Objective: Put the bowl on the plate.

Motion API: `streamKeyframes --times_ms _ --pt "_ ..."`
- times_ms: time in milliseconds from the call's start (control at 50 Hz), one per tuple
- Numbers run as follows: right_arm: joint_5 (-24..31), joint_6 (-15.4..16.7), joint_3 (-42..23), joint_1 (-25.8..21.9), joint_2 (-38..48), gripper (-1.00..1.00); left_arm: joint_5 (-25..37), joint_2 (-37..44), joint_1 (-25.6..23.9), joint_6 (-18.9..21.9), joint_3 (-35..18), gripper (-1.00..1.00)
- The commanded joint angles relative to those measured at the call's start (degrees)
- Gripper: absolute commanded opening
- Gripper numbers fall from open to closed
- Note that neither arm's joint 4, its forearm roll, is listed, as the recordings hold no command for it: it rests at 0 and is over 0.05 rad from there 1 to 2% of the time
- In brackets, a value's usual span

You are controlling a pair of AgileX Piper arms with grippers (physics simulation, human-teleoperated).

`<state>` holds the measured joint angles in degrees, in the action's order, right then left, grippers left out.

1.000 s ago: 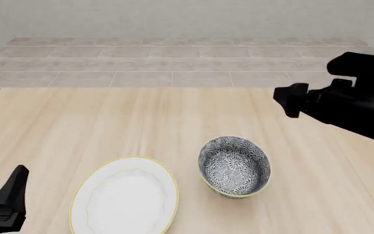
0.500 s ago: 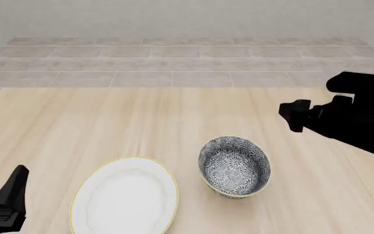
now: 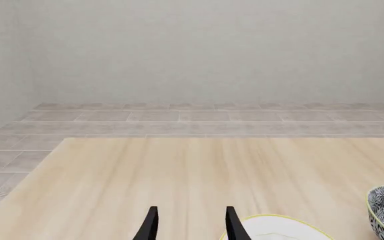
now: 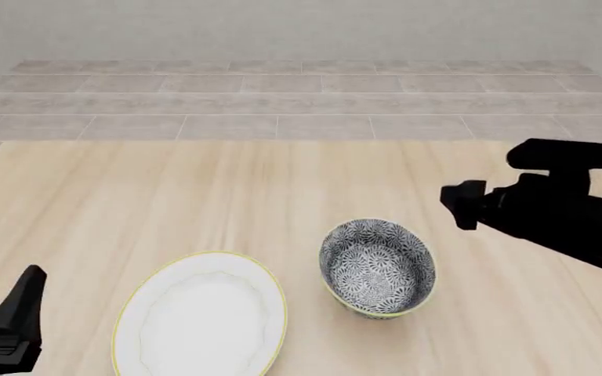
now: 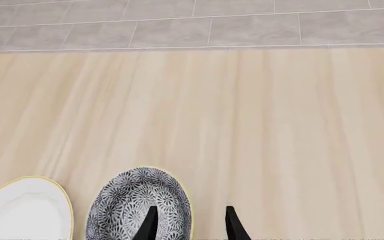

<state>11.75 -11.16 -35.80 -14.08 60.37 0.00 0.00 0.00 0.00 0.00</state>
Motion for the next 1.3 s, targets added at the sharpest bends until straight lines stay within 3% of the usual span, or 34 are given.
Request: streamKeyframes --times_ms 20,800,1300 --pt "-1.33 -0.59 1.1 -0.49 1.57 1.0 0.0 0.0 0.0 0.0 0.0 1.0" --pt "-5.45 -0.12 6.27 -0.35 5.15 1.0 0.0 0.0 0.0 0.0 0.0 1.0" --pt "-8.38 -1.34 6.36 -3.47 9.67 1.0 0.0 0.0 0.0 0.0 0.0 1.0"
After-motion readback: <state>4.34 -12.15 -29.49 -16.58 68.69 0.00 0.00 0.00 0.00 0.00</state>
